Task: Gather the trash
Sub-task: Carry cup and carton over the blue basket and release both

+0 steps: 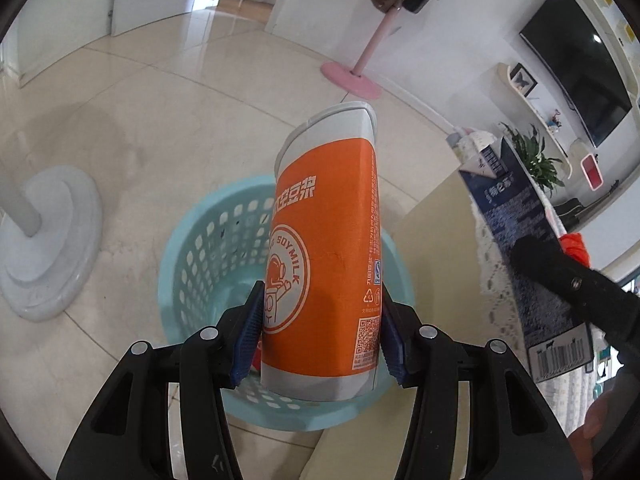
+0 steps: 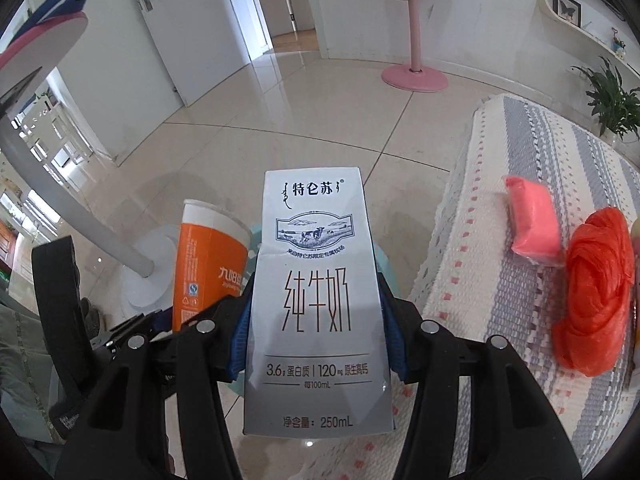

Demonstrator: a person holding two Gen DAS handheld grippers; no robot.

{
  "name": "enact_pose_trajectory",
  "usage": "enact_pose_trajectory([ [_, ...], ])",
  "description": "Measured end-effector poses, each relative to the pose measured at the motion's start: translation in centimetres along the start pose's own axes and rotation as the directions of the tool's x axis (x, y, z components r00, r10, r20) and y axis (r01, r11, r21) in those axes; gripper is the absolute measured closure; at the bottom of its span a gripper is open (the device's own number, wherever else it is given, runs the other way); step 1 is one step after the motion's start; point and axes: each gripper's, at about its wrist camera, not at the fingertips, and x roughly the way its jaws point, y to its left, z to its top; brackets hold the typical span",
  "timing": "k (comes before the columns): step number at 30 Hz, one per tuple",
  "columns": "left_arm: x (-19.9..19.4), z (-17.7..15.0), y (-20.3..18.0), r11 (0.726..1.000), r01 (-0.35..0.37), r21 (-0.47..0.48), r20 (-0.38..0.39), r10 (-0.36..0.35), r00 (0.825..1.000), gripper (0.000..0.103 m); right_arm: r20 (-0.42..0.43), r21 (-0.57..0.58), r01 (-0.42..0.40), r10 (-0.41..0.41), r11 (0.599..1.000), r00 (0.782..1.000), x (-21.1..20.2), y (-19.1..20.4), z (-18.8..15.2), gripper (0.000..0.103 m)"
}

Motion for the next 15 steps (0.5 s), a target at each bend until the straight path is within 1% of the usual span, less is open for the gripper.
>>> enact_pose_trajectory([
  [1,0.2,0.0,0.2,1.000,-0.004,-0.005,-0.004,0.004,1.000,0.053,-0.002,0.006,0.000,0.000,1.000,1.000,0.3,-0.1,0.1,0.052],
  [2,0.4,0.0,0.4,1.000,-0.004,-0.015,-0.011,0.004,1.000,0.051,-0.008,0.013,-0.005,0.006,1.000,1.000,0.5,-0.4,0.2,0.052],
  [4,0.8,-0.1,1.0,0.999,0.010,-0.036,-0.025,-0.011,1.000,0.047,-0.014,0.023,-0.014,0.015,1.000,1.000,0.6,-0.7,0.3,0.047],
  [6,0.7,-0.3,1.3,0.998,0.029,-0.051,-0.031,-0.031,0.999,0.046,-0.006,0.017,-0.006,0.006,1.000,1.000,0.3,-0.7,0.2,0.046],
  [8,0.5,-0.4,1.2,0.999,0.020,-0.045,-0.026,-0.021,0.999,0.045,0.004,0.014,-0.008,0.008,1.000,1.000,-0.1,-0.8,0.1,0.046],
  [13,-0.9,-0.6,0.6,0.999,0.023,-0.032,-0.014,-0.023,1.000,0.045,0.033,0.017,-0.032,0.031,0.999,0.999,-2.4,-1.1,-0.2,0.046],
  [15,-1.7,-0.6,-0.1,0.999,0.029,-0.027,-0.004,-0.029,1.000,0.045,0.049,0.004,-0.028,0.028,1.000,0.998,-3.5,-1.3,-0.3,0.046],
])
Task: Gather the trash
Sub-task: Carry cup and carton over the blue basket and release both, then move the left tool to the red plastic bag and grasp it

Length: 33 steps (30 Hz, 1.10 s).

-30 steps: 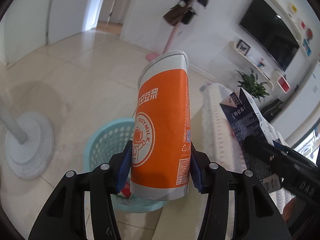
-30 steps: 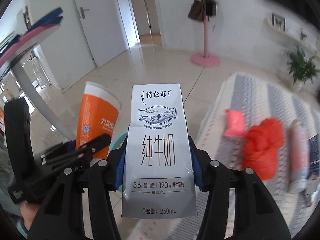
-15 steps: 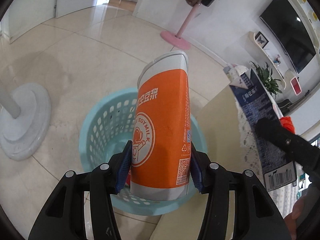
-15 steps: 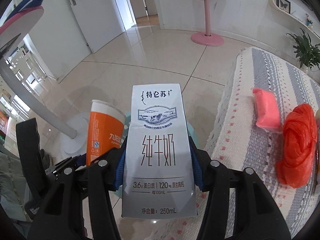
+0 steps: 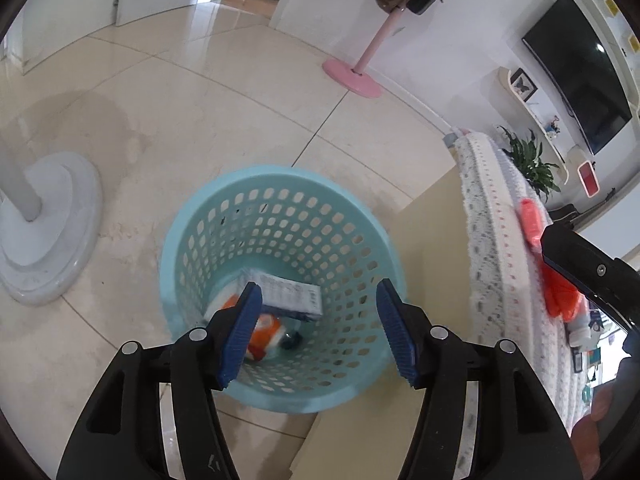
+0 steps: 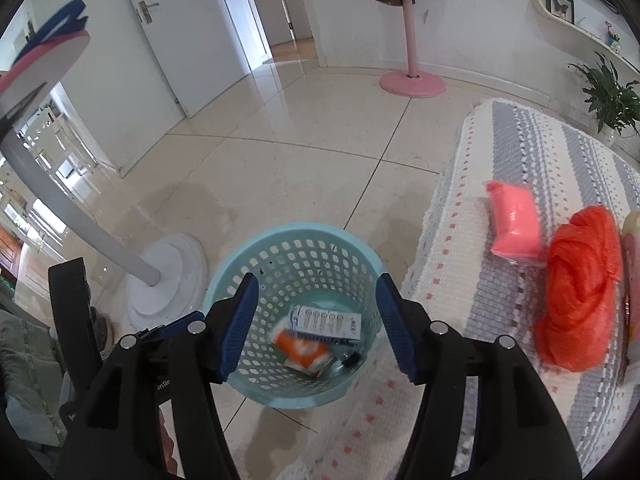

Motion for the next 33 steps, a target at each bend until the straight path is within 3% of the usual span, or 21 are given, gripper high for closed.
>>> enact_pose_trajectory([
  [9,-5.4,0.0,-4.9,0.997,0.048,0.058,0.082,-0.053,0.995,0.045,0.092,-0.029,-0.008,0.010,1.000,0.996,-6.6,-2.1,0.0,0.046],
  [16,-9.9,0.2,-12.0,0.978,0.106,0.178,0.151,-0.133,0.980,0.045,0.196,0.021,0.022,-0.026,1.000,0.980,-14.2,-7.4,-1.3,0.046],
  [19,-11.3,-0.4,-16.3,0.956,0.145,0.253,0.163,-0.190,0.968,0.045,0.237,0.055,0.051,-0.063,0.997,0.969,-17.2,-10.3,-2.3,0.046],
  [26,-11.2,-3.1,-25.0,0.893,0.227,0.388,0.121,-0.293,0.948,0.043,0.305,0.085,0.156,-0.175,0.984,0.936,-21.9,-16.4,-4.7,0.046],
  [33,-7.3,-5.6,-30.3,0.854,0.203,0.479,0.061,-0.263,0.963,0.039,0.323,0.114,0.298,-0.319,0.948,0.891,-24.1,-22.7,-8.4,0.046],
])
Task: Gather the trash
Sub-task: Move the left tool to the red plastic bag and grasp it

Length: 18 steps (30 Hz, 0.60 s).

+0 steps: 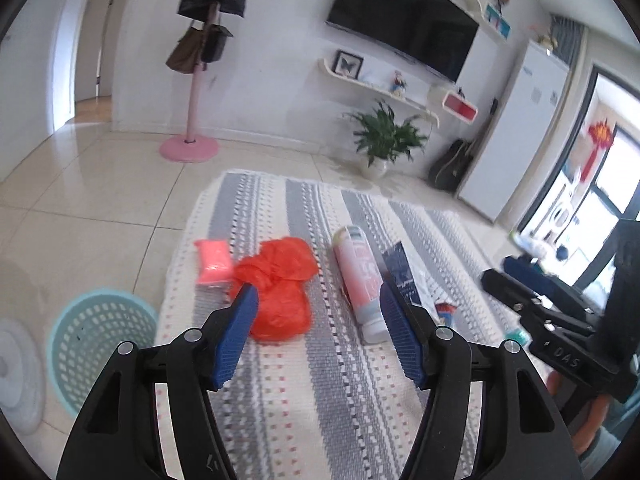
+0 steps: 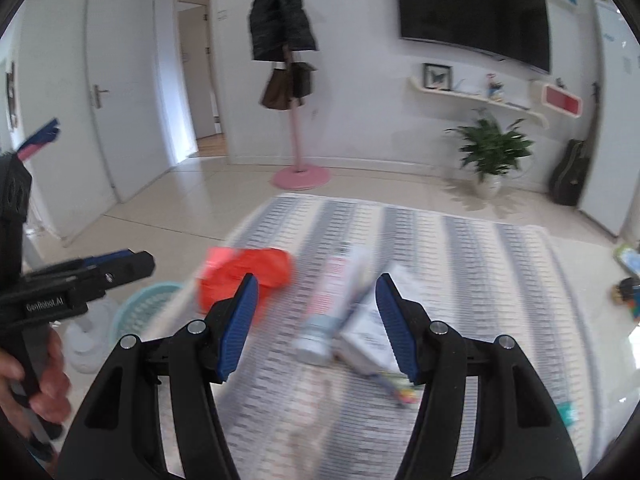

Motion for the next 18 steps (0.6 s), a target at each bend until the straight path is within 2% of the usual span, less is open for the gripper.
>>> enact_pose_trajectory([
  [2,1.6,-0.2,-0.7,1.000,-0.013,0.013,-0.022,0.013,1.000,0.026,-0.001,-0.009,0.032,-0.032,0.999,0.999,0.1,-1.4,-0.8,0.046],
  [4,3.0,-0.1,-0.8,0.999,-0.046,0.015,-0.039,0.047,0.998,0.019,-0.007,-0.010,0.056,-0.056,0.998,0.998,0.3,-2.8,-1.6,0.046],
  [11,8.9,-0.1,0.9,0.984,-0.179,0.005,-0.126,0.178,0.976,0.019,-0.050,0.082,0.053,-0.049,0.995,0.998,1.6,-6.8,-4.2,0.046],
  [15,12.0,-0.3,2.5,0.976,-0.212,-0.046,-0.185,0.200,0.962,0.018,-0.066,0.081,0.051,-0.046,0.995,0.997,2.4,-7.4,-4.9,0.046],
  [18,13.4,-0.5,3.1,0.967,-0.248,-0.062,-0.202,0.231,0.952,0.019,-0.075,0.086,0.045,-0.039,0.995,0.996,2.9,-7.8,-5.4,0.046],
])
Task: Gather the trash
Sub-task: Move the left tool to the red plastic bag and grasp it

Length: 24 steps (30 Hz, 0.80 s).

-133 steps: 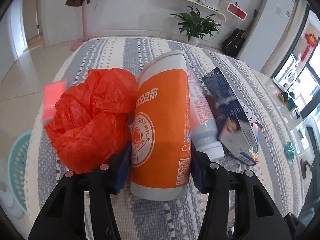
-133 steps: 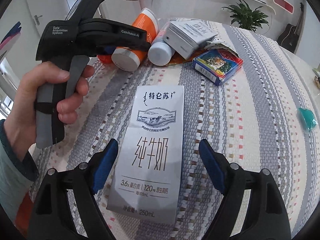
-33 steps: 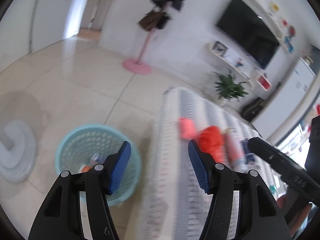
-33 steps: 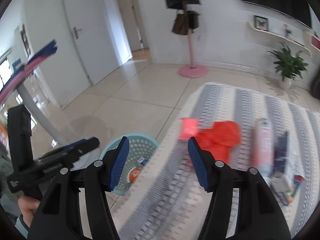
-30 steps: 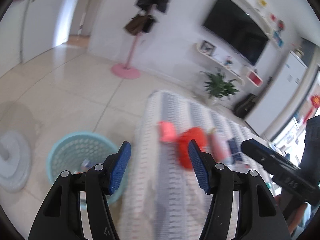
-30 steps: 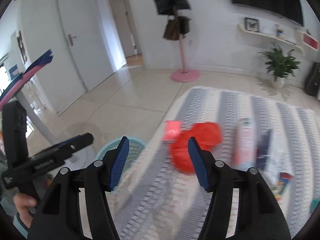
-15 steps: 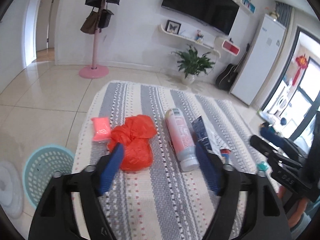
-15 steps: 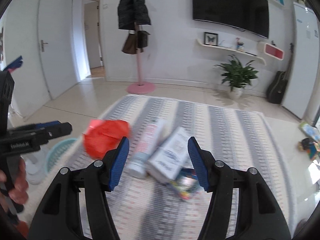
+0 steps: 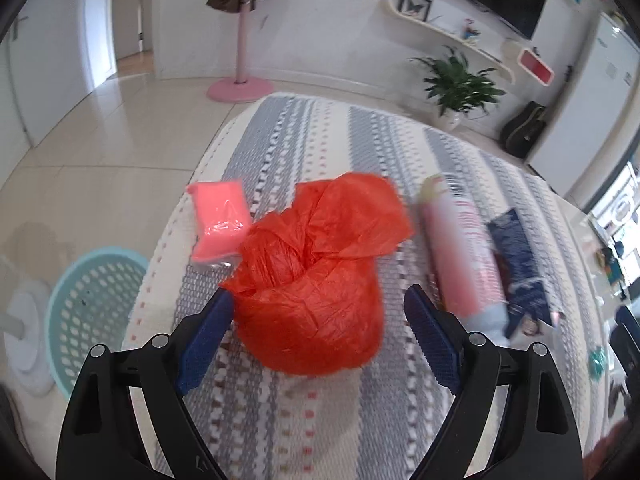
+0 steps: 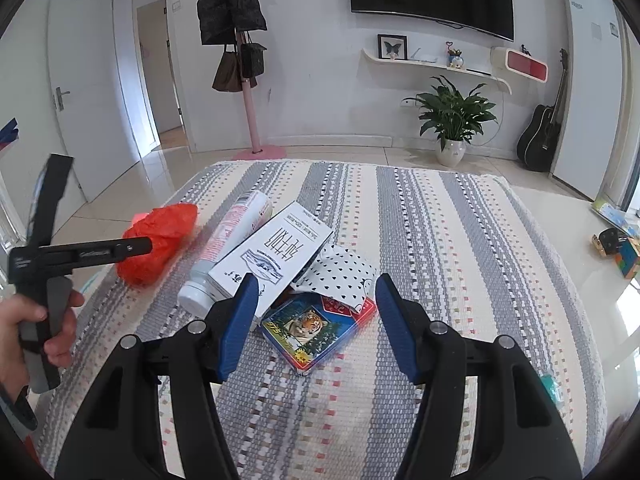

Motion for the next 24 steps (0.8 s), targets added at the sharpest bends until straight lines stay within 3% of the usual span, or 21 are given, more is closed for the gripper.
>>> enact_pose_trajectory([
  [3,1.2,0.1,-0.3,0.999,-0.046,0.003,-0.006,0.046,0.999,0.024,-0.027,0.013,-0.003,0.004,1.000,1.000,0.9,-0.4,-0.2,0.046],
  [5,1.7,-0.1,-0.5,0.998,-0.059,0.008,-0.018,0.059,0.998,0.044,-0.057,0.039,-0.017,0.019,0.999,0.998,1.6,-1.0,-0.6,0.046],
  [10,1.1,-1.0,-1.0,0.997,-0.074,0.038,-0.024,0.075,0.997,0.061,-0.112,0.069,-0.026,0.034,0.997,0.993,2.8,-1.1,-1.8,0.046],
  [17,-2.2,-4.3,-0.4,1.000,0.002,-0.020,-0.049,-0.003,0.999,0.063,-0.210,0.070,-0.028,0.042,0.997,0.977,5.4,0.8,-2.3,0.038],
  [20,-3.2,-5.7,-0.3,0.999,0.026,-0.028,-0.055,-0.027,0.998,0.063,-0.245,0.055,0.014,-0.001,0.998,0.970,6.4,1.3,-2.6,0.038],
  [23,-3.6,-6.6,-0.5,0.999,0.045,-0.027,-0.055,-0.046,0.997,0.063,-0.276,0.053,0.055,-0.039,0.997,0.960,7.1,0.7,-3.1,0.040],
  [24,-3.7,-6.8,-0.7,0.999,0.045,-0.018,-0.052,-0.046,0.998,0.063,-0.280,0.055,0.066,-0.048,0.996,0.959,7.1,0.3,-3.2,0.048],
])
